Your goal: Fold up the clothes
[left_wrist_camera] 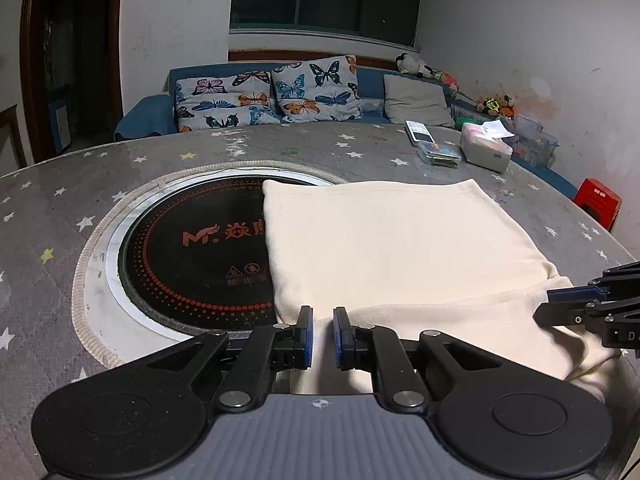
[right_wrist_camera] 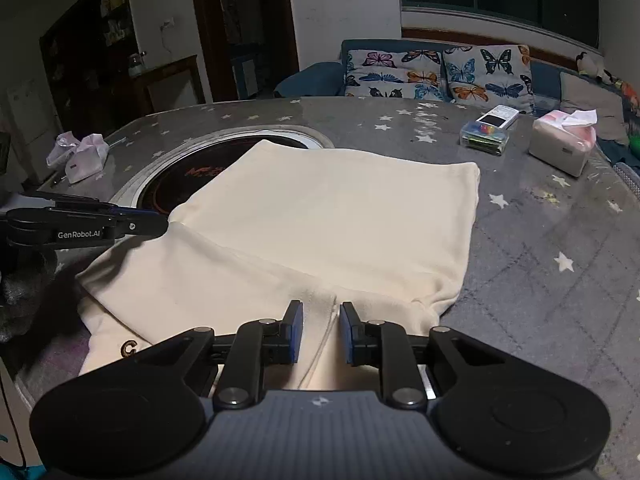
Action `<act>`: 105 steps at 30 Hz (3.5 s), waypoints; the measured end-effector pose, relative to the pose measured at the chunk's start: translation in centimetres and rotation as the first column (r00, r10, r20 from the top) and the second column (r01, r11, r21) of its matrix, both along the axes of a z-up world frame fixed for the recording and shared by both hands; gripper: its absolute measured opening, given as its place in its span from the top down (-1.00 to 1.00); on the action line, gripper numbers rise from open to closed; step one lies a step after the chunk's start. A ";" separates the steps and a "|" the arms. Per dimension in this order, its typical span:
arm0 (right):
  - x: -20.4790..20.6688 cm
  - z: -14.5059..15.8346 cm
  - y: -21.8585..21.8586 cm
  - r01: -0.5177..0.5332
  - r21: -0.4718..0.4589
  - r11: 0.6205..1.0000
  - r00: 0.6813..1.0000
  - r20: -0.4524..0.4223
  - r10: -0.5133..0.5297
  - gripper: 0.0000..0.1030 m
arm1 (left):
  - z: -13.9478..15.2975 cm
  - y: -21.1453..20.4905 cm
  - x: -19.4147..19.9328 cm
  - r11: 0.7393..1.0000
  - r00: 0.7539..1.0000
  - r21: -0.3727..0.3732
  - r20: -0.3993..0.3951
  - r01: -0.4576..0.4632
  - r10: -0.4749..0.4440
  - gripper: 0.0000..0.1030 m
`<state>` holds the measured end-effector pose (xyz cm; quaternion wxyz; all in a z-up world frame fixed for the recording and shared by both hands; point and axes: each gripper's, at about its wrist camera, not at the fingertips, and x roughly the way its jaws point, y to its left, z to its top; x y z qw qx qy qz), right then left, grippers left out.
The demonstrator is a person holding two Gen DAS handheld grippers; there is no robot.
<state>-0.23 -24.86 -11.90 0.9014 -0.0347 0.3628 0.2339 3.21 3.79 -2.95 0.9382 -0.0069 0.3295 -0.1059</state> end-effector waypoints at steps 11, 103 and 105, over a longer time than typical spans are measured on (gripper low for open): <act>0.2 0.4 0.1 0.023 -0.027 0.999 0.999 0.042 -0.021 0.91 | -0.1 0.1 -0.1 1.000 1.000 0.010 0.003 -0.019 0.019 0.74; -9.0 2.0 -1.1 -0.049 -0.115 0.992 0.995 0.085 0.059 0.00 | -1.7 -6.7 -13.9 0.834 0.891 0.421 0.117 0.355 -0.439 -0.04; -9.2 2.0 -1.3 -0.050 -0.120 0.991 0.994 0.086 0.061 0.00 | -1.9 -6.9 -13.5 0.832 0.887 0.417 0.115 0.367 -0.448 0.11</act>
